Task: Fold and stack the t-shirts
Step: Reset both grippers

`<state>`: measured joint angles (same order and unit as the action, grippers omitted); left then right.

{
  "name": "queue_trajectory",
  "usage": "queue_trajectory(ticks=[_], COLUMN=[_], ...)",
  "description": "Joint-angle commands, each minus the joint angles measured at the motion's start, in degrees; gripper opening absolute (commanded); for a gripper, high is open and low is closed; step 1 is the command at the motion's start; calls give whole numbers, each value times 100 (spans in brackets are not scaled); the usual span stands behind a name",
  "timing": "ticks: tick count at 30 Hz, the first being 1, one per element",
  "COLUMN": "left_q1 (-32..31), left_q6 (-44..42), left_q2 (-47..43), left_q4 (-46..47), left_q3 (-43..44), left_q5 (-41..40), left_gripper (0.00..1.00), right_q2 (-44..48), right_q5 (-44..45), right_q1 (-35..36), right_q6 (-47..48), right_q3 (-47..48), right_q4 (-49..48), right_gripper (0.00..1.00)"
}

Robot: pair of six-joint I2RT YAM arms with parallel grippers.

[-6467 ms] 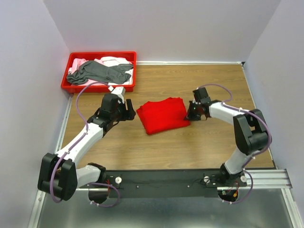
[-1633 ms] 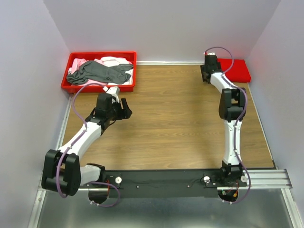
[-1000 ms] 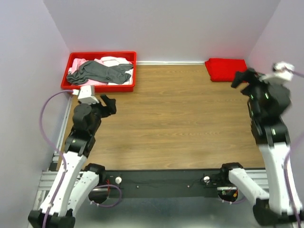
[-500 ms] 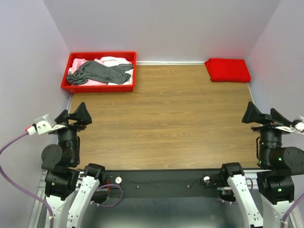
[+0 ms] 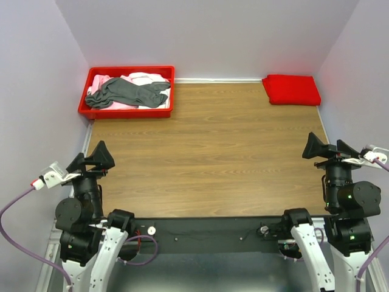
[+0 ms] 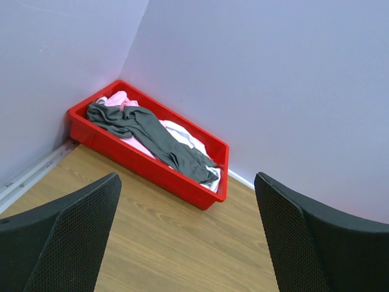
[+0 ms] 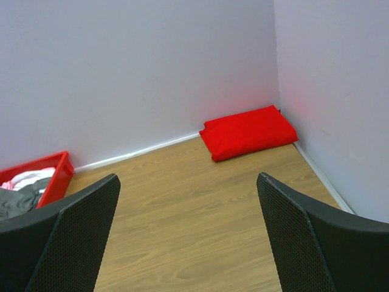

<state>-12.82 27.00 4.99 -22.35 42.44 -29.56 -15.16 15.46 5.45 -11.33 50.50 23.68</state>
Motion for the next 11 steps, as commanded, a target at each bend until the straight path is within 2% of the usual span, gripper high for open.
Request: queue_trajectory(ticks=[1, 11], left_q1=[25, 34], left_q6=[165, 200], left_q2=[-130, -297], left_q4=[20, 37], left_q3=[-7, -104], left_q5=[-278, -278], left_gripper=[99, 99], right_q2=[145, 145], right_q5=[-280, -377], right_q1=[0, -9], right_q6=[114, 123], right_q3=[-128, -207], right_q4=[119, 110], right_gripper=[100, 100])
